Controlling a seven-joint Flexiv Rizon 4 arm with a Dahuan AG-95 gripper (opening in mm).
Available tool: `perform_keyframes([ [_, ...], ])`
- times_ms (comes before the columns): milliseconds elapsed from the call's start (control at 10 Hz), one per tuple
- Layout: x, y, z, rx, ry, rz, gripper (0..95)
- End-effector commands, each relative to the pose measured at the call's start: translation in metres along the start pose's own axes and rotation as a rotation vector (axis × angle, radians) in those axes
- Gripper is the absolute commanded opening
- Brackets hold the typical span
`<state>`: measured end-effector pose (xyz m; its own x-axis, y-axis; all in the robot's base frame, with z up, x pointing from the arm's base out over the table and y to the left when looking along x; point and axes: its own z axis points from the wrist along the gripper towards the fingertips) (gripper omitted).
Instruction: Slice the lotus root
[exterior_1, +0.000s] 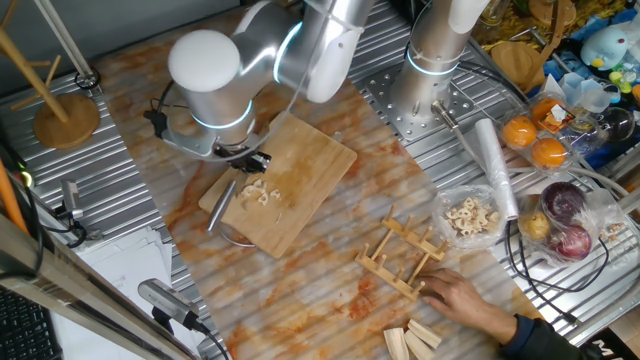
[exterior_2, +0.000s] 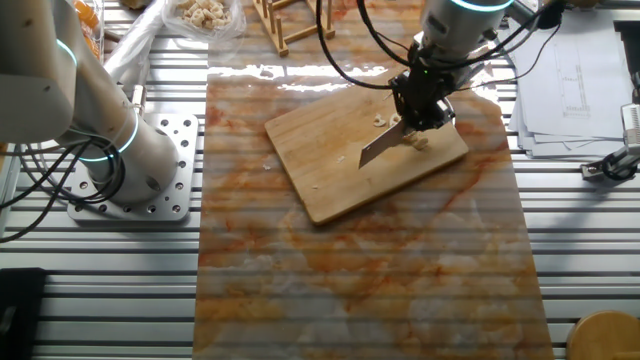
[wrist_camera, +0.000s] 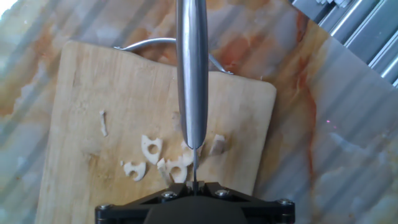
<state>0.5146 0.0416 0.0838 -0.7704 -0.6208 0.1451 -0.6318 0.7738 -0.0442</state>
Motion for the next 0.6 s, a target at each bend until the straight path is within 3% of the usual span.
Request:
perform_keyframes([
  [100, -0.001, 0.002, -0.007, -0.005, 0.007, 0.046, 0.0],
  [200, 0.000, 0.005, -0.010, -0.019, 0.001, 0.076, 0.0],
  [300, 0.004, 0.020, -0.015, -0.052, -0.027, 0.134, 0.0],
  [400, 0.004, 0.036, -0.022, -0.065, -0.042, 0.166, 0.0],
  [600, -0.008, 0.074, -0.048, -0.096, -0.038, 0.251, 0.0],
])
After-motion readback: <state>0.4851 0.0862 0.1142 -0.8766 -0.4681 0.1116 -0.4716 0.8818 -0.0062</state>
